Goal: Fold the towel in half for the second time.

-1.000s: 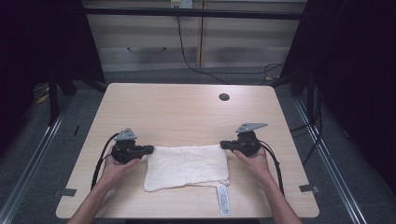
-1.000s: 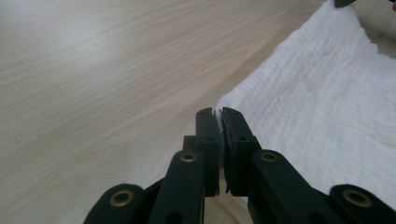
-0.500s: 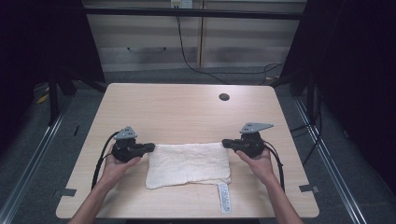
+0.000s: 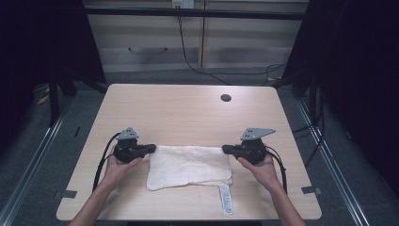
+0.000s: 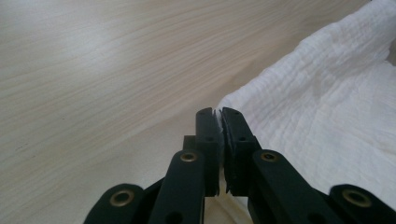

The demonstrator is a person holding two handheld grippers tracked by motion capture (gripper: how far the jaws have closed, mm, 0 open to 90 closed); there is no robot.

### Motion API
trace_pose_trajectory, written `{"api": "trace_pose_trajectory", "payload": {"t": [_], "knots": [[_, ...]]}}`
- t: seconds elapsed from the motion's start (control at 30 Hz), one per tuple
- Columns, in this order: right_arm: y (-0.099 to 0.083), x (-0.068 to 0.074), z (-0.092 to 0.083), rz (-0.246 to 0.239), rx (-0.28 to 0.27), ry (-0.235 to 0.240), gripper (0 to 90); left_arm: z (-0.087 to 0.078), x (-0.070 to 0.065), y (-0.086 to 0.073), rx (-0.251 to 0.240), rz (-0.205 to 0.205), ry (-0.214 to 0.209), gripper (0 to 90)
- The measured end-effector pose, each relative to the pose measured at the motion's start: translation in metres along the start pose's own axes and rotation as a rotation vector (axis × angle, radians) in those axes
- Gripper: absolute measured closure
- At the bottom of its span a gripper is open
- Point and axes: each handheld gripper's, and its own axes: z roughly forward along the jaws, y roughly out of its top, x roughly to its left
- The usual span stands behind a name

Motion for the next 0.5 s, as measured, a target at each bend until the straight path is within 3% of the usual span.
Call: {"api": "trace_pose_trajectory", "payload": {"t": [0.13, 0.5], "knots": [[-0.002, 0.002, 0.002, 0.002, 0.005, 0.018, 88.0, 0.001, 0.002, -0.001, -0.002, -0.025, -0.007, 86.5], [-0.006, 0.022, 0.001, -0.049, 0.025, 0.080, 87.8, 0.000, 0.004, -0.002, 0.000, -0.036, 0.017, 86.4]]}}
